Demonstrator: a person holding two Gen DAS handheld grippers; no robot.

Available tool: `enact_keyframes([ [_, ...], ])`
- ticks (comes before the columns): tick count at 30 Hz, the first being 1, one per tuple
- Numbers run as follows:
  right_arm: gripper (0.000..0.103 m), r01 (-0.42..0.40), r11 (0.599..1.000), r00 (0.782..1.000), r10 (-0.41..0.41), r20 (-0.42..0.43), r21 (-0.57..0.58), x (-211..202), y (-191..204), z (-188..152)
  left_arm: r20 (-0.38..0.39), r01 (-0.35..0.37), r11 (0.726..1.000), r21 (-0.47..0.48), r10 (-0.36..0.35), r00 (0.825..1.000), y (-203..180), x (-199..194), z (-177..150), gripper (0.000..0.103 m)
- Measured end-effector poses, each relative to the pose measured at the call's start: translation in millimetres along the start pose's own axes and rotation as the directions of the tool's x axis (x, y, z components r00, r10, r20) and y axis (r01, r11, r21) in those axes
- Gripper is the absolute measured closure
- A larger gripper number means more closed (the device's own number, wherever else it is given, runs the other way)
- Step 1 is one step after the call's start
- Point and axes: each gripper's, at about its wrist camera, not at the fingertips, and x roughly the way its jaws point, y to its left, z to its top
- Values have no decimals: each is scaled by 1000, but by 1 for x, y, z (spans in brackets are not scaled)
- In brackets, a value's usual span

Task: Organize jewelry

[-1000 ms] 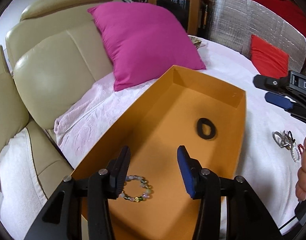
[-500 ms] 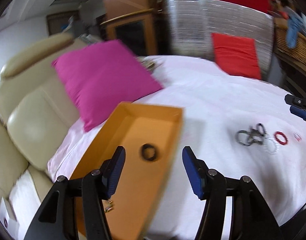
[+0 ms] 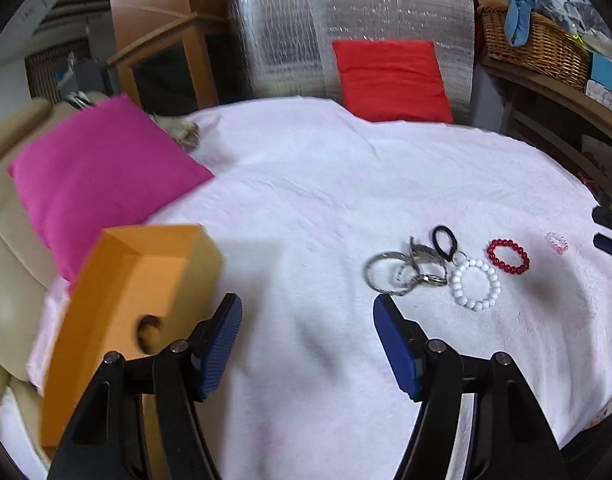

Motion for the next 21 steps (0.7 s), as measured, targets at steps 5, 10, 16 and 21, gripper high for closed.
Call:
enact_keyframes([
  [5, 38, 17, 999, 999, -15, -36, 44, 1, -22, 4, -15, 105, 994, 16, -104, 994, -23, 25, 0, 34],
  [10, 38, 14, 999, 998, -12, -66, 36, 5, -24, 3, -44, 225, 974, 23, -224, 974, -45, 48, 11, 34],
  [16, 39, 48, 997, 995, -42, -89, 67, 9, -36, 5, -87, 288, 957, 26, -285, 955, -66, 74, 21, 34],
  [21, 42, 83, 981, 996, -78, -32, 177, -1, -65, 17, -130, 313, 950, 10, -309, 942, -75, 98, 30, 34],
])
